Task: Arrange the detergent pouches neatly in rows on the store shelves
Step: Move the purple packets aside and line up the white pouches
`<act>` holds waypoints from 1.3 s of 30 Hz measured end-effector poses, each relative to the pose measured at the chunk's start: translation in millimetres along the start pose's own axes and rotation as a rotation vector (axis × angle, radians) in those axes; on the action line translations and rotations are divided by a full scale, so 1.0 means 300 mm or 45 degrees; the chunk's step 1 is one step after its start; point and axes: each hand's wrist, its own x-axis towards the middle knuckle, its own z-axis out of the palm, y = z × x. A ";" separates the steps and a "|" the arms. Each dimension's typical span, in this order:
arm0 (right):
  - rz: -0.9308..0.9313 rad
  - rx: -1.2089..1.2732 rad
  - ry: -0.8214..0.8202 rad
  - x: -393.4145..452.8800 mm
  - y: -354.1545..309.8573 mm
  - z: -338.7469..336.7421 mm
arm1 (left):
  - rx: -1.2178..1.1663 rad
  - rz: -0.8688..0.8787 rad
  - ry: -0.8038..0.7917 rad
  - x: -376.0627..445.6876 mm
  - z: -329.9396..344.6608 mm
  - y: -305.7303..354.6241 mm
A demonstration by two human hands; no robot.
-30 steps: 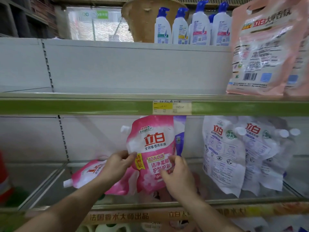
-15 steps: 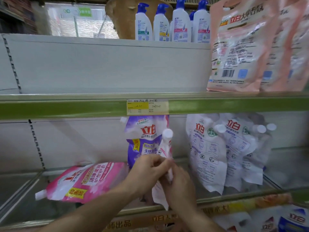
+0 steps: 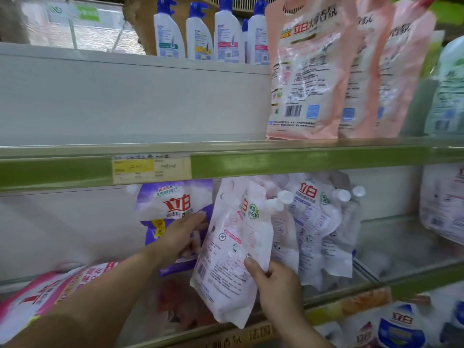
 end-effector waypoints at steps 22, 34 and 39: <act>0.265 0.853 -0.038 -0.177 -0.183 -0.069 | -0.478 0.078 -0.215 -0.138 -0.087 -0.055; 0.367 0.776 0.205 -0.306 0.036 -0.542 | -0.472 -0.002 -0.201 -0.473 0.362 0.000; 0.455 0.793 0.322 -0.339 0.204 -0.872 | -0.442 -0.042 -0.177 -0.560 0.761 0.037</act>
